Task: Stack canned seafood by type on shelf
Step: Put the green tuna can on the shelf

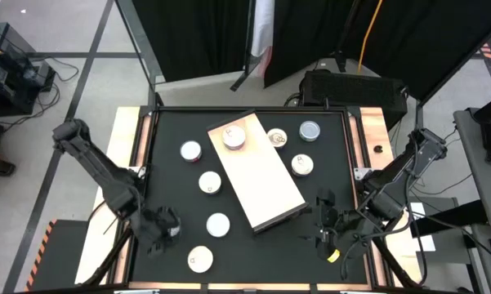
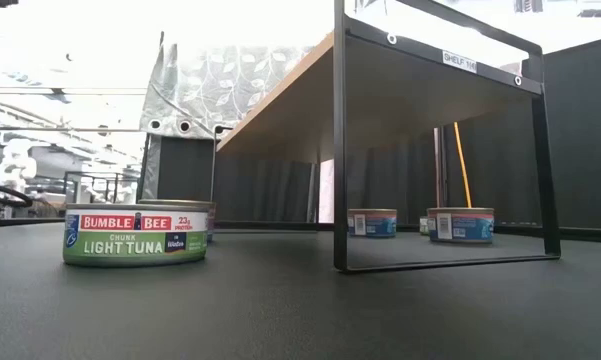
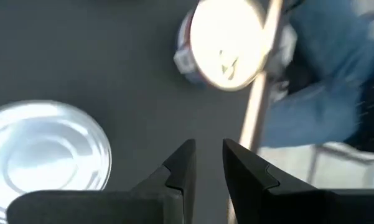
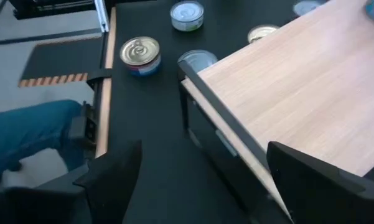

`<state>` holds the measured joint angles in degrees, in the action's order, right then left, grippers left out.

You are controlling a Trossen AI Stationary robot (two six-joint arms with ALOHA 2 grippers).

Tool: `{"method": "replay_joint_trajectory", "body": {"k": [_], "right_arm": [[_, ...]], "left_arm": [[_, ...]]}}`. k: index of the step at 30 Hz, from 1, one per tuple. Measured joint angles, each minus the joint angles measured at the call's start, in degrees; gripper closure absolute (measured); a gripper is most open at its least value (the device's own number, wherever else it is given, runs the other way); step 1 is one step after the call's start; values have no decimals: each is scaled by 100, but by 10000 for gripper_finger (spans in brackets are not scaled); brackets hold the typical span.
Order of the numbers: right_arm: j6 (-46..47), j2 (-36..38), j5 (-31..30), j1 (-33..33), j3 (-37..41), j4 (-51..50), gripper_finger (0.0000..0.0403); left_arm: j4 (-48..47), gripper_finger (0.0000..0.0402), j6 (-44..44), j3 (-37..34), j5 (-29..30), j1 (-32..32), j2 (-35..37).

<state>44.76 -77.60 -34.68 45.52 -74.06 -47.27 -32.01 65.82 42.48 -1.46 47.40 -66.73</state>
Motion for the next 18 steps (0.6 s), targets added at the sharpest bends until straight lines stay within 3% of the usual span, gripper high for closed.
{"method": "replay_joint_trajectory", "body": {"k": [6, 15, 18], "right_arm": [[-652, -5, -378, -9, 0, -49, 64], [-801, 12, -1009, -59, -2, -478, 64], [-801, 12, -1151, -59, -2, -535, 64]], "left_arm": [[-68, 333, -8, 0, 863, 417, -661], [-852, 394, 140, 0, 904, 636, -1131], [-935, 397, 141, 0, 965, 640, -1109]]}}
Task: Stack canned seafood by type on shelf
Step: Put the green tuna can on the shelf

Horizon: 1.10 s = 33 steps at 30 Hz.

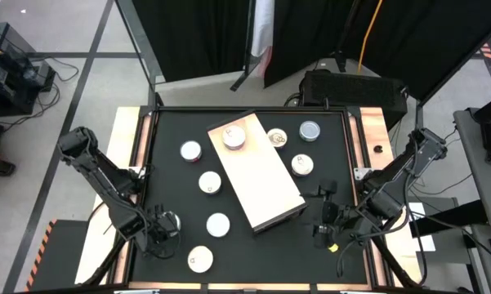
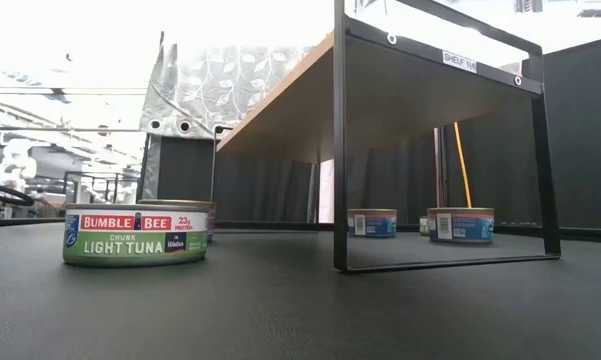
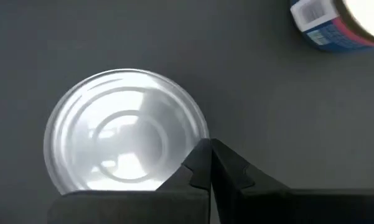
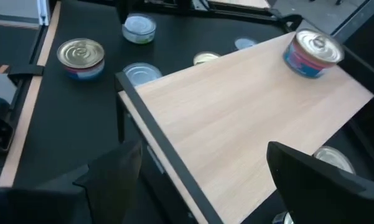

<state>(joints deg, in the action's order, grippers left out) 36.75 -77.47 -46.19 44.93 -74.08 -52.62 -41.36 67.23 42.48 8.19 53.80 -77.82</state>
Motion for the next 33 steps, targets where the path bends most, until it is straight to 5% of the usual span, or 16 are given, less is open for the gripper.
{"method": "replay_joint_trajectory", "body": {"k": [33], "right_arm": [[114, 7, 4, 7, -7, -26, 64]], "left_arm": [[613, 398, 755, 57, 94, 284, -604]]}}
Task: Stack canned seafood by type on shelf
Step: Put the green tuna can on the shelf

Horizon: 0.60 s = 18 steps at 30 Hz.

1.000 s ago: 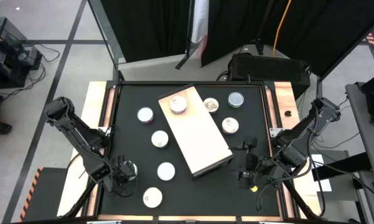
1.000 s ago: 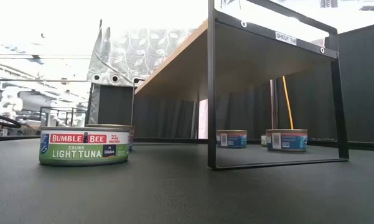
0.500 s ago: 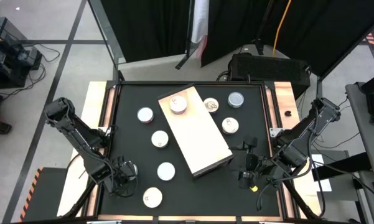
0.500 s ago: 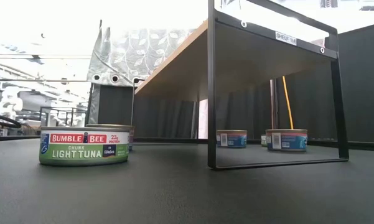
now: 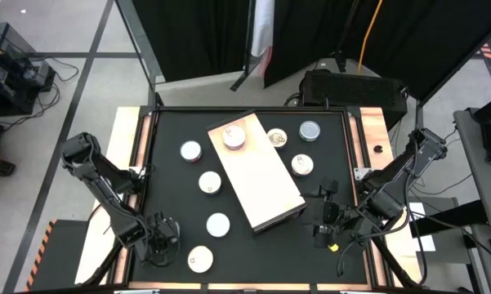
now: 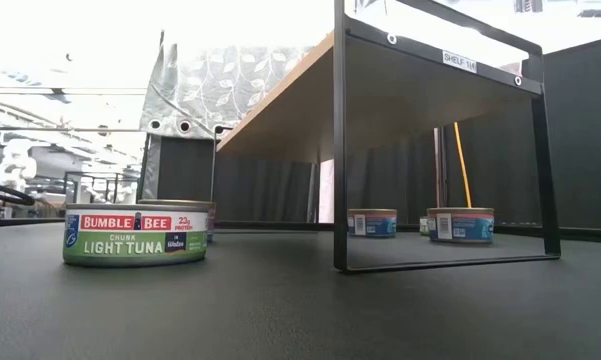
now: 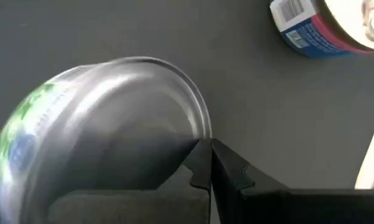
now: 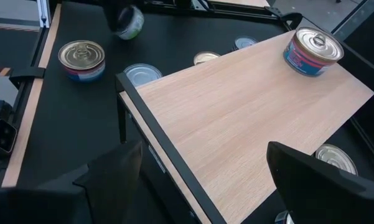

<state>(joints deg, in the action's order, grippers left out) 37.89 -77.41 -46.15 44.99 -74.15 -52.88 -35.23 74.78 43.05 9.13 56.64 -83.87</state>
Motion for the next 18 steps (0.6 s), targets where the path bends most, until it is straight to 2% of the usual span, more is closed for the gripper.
{"method": "replay_joint_trajectory", "body": {"k": [7, 18], "right_arm": [[42, 2, 0, 0, -2, -13, 64], [39, 2, 141, 11, -2, -20, 64]], "left_arm": [[120, 399, 258, 102, 0, 89, -349], [120, 399, 432, 470, 17, 199, -527]]}}
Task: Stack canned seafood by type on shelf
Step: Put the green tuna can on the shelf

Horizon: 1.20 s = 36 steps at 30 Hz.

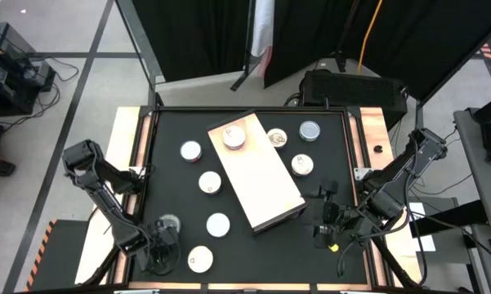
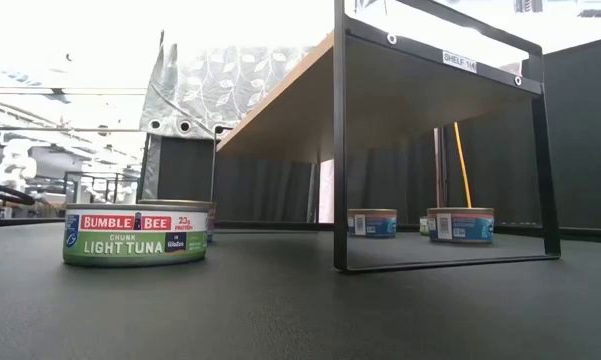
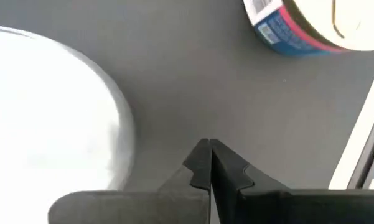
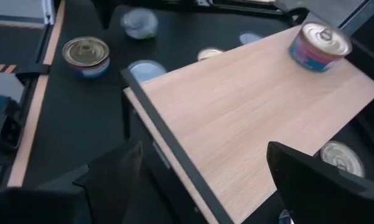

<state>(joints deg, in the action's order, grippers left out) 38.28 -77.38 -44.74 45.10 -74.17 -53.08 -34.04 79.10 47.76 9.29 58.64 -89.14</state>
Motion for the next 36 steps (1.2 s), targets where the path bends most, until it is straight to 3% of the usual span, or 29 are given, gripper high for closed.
{"method": "replay_joint_trajectory", "body": {"k": [7, 12, 15, 25, 36], "right_arm": [[46, 0, 178, 2, 0, 2, 64], [60, 0, 178, 2, 0, 2, 64], [21, 0, 178, 2, 0, 2, 64], [44, 0, 312, 4, 0, 4, 64], [43, 0, 309, 4, 2, 4, 64]], "left_arm": [[-286, 399, 165, 191, 22, 107, -142], [-2394, 399, 282, 1122, 279, 107, -75], [-3284, 399, 354, 1265, 339, 103, -65], [-2543, 399, 702, 550, 9, 96, -70], [-2151, 399, 958, 528, -4, 154, -61]]}}
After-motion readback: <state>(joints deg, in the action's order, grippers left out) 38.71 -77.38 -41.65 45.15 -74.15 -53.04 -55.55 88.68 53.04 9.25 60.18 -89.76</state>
